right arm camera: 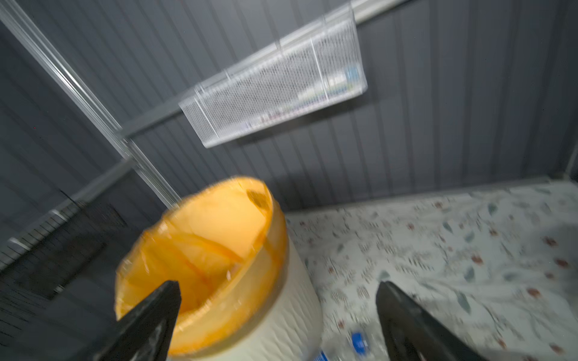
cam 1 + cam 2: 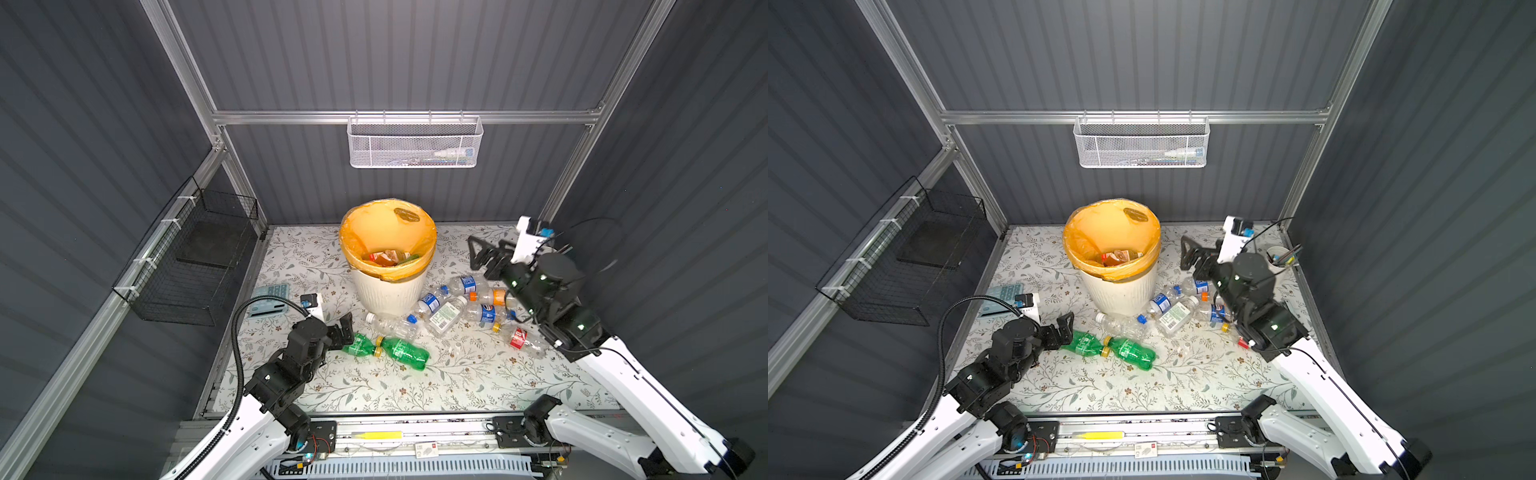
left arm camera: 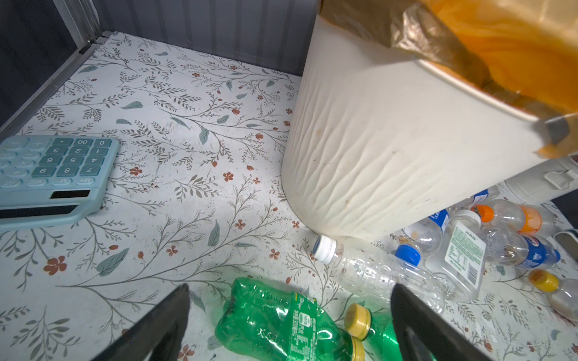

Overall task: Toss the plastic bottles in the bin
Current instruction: 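Draw the right gripper back and lower it toward the red-labelled clear bottle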

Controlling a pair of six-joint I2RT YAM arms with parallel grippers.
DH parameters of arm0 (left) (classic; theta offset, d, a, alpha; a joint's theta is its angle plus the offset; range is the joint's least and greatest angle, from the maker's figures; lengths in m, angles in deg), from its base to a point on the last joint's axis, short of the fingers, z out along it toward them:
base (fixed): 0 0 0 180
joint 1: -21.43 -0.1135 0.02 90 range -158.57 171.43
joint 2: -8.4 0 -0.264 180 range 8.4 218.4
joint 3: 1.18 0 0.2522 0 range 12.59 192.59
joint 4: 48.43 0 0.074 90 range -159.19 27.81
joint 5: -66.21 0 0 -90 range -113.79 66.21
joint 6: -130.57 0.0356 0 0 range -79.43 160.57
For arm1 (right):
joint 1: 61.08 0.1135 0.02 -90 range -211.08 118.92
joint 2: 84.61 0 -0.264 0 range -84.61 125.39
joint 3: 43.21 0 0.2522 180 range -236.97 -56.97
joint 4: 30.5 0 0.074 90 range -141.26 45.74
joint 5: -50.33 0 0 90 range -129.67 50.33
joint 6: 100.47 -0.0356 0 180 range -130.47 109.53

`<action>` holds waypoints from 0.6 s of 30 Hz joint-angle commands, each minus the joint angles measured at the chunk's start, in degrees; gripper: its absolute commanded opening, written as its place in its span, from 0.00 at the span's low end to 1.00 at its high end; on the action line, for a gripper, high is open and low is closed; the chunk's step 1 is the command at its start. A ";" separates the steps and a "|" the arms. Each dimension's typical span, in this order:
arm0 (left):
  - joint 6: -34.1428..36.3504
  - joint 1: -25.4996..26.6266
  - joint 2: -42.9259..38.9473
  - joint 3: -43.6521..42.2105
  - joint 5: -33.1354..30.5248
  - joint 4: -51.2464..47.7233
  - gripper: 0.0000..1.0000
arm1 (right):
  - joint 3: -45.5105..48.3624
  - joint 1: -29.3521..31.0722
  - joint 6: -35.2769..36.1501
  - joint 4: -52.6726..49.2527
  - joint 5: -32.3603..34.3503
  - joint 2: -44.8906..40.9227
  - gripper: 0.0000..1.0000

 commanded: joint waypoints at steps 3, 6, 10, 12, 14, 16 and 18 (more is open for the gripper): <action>-2.56 0.25 2.52 -0.84 0.56 2.48 1.00 | 3.94 8.87 -4.68 -13.22 10.72 -0.84 0.99; -2.79 0.23 3.76 -0.47 1.05 2.39 1.00 | 3.90 13.27 -5.71 -19.68 15.67 0.43 0.99; -3.39 0.22 5.08 -0.75 1.30 2.63 1.00 | 5.98 13.73 -21.53 -34.25 23.83 -1.36 0.99; -3.44 0.28 5.60 -0.98 1.87 3.39 1.00 | 8.99 13.73 -33.72 -41.32 26.33 -5.24 0.99; -3.14 0.32 6.30 -1.37 3.34 5.02 1.00 | 13.81 13.73 -40.39 -42.41 27.07 -10.80 0.99; -2.87 0.30 7.16 -1.48 5.19 6.69 1.00 | 18.80 13.57 -46.88 -44.02 29.25 -18.18 0.99; -1.93 0.30 8.22 -1.10 7.31 7.97 1.00 | 23.39 13.25 -53.93 -46.85 31.89 -27.24 0.99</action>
